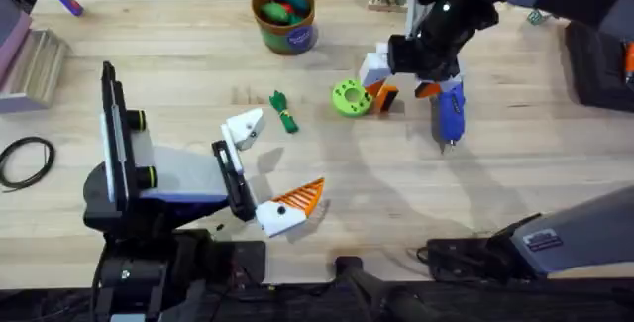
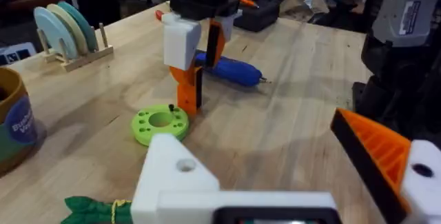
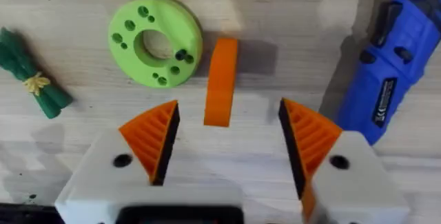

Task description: Pick up the gripper from the table and insert it into the empty holder that is missing its gripper. Then pick up a screw, insert it into the mounting hole, and use the screwdriver to tighten it. Finally, clean up the table by picking up the vegetable and placing it into the bucket.

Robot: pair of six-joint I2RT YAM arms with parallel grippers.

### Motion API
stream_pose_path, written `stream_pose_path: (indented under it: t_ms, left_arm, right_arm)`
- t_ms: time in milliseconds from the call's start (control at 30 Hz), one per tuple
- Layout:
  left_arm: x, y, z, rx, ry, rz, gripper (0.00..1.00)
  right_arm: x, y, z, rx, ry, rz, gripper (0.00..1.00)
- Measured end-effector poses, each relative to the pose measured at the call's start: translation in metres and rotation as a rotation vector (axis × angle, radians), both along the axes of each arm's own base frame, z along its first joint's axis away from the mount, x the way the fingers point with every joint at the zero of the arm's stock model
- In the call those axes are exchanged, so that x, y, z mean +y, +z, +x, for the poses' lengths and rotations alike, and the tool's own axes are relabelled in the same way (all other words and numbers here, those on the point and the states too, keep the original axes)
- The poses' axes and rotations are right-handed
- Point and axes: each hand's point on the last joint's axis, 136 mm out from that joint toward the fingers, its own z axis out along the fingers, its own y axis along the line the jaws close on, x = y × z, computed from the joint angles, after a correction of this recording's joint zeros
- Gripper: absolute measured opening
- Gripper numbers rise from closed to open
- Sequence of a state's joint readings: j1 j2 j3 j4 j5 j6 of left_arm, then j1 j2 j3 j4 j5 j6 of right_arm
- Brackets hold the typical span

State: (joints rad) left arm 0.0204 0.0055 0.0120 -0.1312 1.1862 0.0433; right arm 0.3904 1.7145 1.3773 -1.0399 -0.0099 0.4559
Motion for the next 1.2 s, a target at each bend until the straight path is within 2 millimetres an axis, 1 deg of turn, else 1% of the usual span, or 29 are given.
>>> stream_pose_path:
  t_ms: [400,733,1200]
  left_arm:
    - [0.000,0.000,0.000,0.000,0.000,0.000,0.985]
    - [0.000,0.000,0.000,0.000,0.000,0.000,0.985]
    - [0.000,0.000,0.000,-0.001,0.000,0.000,0.985]
  right_arm:
    - [0.002,-0.002,0.003,-0.004,0.008,0.008,0.861]
    - [0.000,-0.002,0.004,-0.014,0.009,-0.010,0.846]
    - [0.010,-0.002,0.000,-0.017,0.039,-0.016,0.845]
